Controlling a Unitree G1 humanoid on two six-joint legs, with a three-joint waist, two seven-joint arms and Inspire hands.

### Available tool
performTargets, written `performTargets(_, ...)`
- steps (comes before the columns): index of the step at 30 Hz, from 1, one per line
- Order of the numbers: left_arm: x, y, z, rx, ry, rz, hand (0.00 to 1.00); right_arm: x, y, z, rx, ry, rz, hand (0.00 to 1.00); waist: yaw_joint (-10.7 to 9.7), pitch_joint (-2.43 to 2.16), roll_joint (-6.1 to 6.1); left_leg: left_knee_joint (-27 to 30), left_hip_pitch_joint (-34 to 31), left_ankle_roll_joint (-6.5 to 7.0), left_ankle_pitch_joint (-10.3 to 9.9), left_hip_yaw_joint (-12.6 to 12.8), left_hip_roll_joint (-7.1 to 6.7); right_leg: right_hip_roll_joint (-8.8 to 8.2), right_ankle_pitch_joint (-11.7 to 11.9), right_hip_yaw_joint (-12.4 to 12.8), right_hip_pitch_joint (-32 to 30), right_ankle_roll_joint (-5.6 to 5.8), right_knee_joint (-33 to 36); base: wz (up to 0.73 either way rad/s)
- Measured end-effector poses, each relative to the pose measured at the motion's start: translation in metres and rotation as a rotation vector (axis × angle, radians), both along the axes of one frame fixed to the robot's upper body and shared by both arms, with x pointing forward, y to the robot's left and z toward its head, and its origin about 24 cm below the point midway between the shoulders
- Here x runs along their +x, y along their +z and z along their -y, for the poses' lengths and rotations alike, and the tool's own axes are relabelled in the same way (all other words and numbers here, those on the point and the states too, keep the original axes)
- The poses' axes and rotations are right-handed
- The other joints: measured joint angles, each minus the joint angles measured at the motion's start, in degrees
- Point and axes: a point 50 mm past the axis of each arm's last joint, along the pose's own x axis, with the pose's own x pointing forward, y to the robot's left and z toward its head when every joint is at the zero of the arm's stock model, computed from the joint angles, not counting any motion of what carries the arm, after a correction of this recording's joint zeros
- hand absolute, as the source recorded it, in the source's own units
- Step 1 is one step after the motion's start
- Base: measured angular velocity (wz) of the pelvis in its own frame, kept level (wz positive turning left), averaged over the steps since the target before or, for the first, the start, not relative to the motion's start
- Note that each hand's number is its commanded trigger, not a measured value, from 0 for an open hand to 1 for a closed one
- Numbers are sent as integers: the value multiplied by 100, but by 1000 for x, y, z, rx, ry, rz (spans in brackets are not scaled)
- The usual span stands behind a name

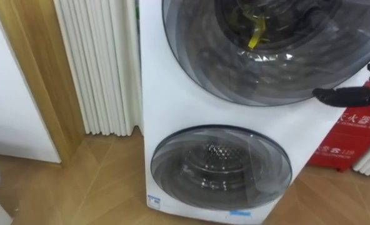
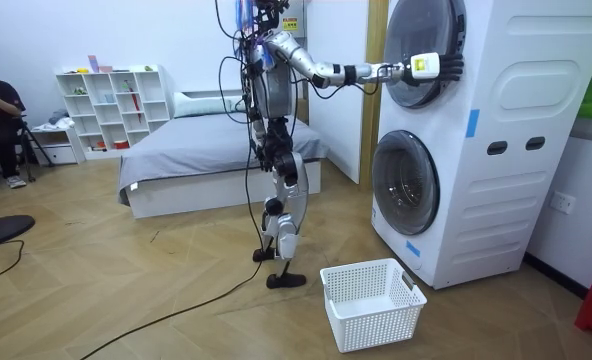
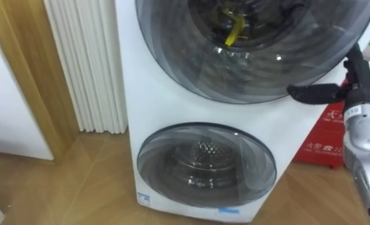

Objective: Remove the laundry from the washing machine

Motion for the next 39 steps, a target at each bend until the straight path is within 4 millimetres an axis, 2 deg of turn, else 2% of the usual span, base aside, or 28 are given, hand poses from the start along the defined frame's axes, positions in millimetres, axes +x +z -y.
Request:
performTargets(4, 12, 0, 1, -3, -20, 34, 0, 0, -1, -15, 28, 24, 35, 0, 0, 5, -7, -1, -6, -1, -1, 12, 45, 15, 21, -4, -46, -36, -2, -16)
performTargets(8, 10, 0, 2, -6, -34, 32, 0, -11, -2, -23, -5, 52, 58, 0, 1, 4, -7, -13, -16, -8, 4, -21, 61, 22, 25, -75, -79, -49, -1, -13)
performTargets(15, 10, 0, 1, -5, -33, 31, 0, -22, -6, -25, -19, 61, 63, 0, -41, 3, -6, -1, -17, -9, 4, -26, 70, 6, 25, -223, -67, -56, 0, 1)
performTargets(24, 5, -1, 3, -12, -46, 12, 0, -35, -12, -29, 0, 85, 63, 0, -128, 0, 6, -30, 8, -11, 3, -14, 71, 3, 52, -247, -45, -93, -7, 2)
performTargets(28, 5, -3, 8, -23, -86, 1, 0, -45, -16, -37, 21, 111, 76, 0, -252, 6, 60, -6, 9, -19, 7, -5, 71, -2, 53, -281, 9, -97, -53, 9)
performTargets(34, 8, -3, 10, -25, -110, 11, 0, -57, -21, -50, 42, 164, 120, 0, -399, 8, 132, 2, -6, -56, 31, 316, 93, 10, 78, -289, 16, -103, -96, 1)
performTargets(39, 13, -4, 15, -15, -149, 26, 0, -69, -23, -58, 48, 195, 159, 0, -422, 9, 202, -9, 42, -57, 31, 331, 111, 57, 92, -242, 31, -110, -105, -5)
